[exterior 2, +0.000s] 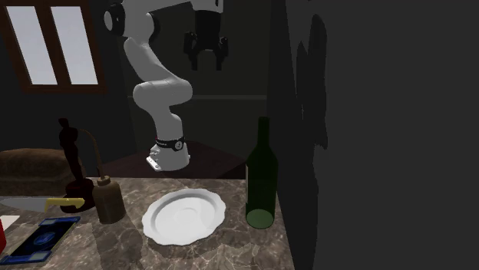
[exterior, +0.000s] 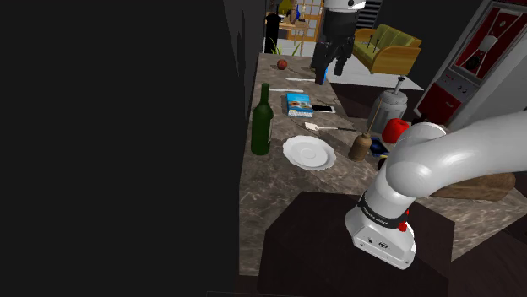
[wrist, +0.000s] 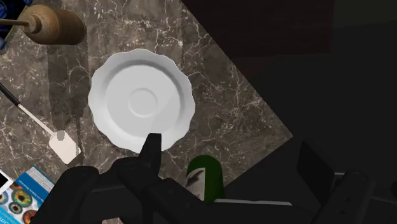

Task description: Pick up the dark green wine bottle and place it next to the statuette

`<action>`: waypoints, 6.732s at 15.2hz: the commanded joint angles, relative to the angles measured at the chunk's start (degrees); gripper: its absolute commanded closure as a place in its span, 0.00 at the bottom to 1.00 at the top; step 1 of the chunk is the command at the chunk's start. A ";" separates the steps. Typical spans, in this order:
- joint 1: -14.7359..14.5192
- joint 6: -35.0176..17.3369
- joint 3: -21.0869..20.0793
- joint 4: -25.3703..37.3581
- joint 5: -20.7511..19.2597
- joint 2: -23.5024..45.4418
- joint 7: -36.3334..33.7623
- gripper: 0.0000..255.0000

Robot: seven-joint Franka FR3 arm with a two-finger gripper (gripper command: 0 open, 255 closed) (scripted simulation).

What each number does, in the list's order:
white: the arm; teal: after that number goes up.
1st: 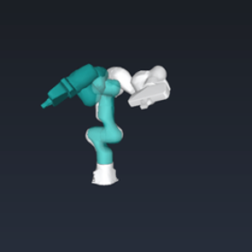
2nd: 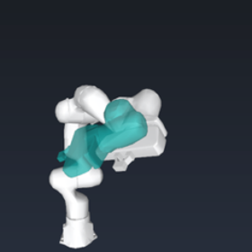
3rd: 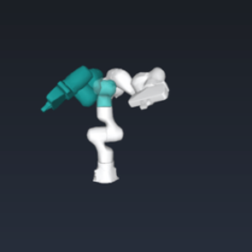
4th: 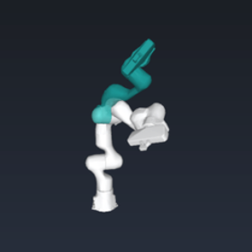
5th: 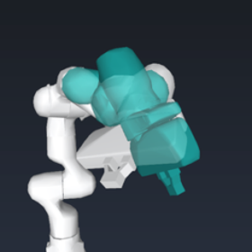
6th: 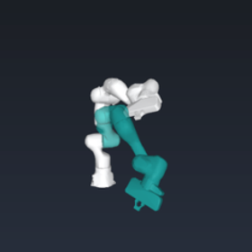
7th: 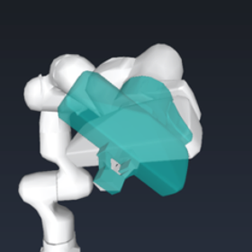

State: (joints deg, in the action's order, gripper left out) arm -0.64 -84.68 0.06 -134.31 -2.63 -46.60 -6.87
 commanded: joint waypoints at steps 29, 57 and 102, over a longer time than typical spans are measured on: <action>-0.31 -38.24 6.94 8.36 5.38 38.16 6.92 0.00; -0.28 -30.54 6.81 14.21 4.94 36.28 6.30 1.00; -0.15 6.38 7.29 59.37 5.82 44.57 5.28 1.00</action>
State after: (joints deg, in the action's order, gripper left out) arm -0.84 -79.22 7.29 -76.31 3.11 -2.46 -1.63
